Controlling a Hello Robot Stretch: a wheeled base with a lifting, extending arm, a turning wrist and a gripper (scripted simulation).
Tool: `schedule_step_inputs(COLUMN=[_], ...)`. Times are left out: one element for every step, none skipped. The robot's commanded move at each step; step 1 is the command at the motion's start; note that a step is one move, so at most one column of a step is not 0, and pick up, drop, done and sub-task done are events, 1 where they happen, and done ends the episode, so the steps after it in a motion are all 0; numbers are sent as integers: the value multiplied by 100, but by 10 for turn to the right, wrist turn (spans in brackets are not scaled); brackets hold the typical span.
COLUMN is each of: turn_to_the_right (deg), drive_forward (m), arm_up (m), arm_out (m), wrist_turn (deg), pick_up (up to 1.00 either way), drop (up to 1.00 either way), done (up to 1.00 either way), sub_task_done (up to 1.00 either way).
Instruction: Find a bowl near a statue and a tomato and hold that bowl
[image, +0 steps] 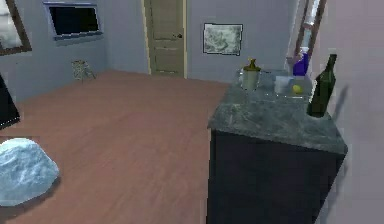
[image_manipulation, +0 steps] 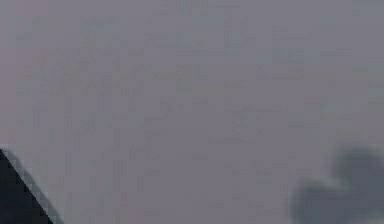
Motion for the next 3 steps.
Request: schedule_step_inputs(turn_to_the_right=[-300, 0, -450], drive_forward=[0, 55, 0], arm_up=[0, 0, 0], arm_out=[0, 0, 0], wrist_turn=[0, 0, 0], pick_up=[0, 0, 0], drop=[0, 0, 0], done=[0, 0, 0], sub_task_done=[0, 0, 0])
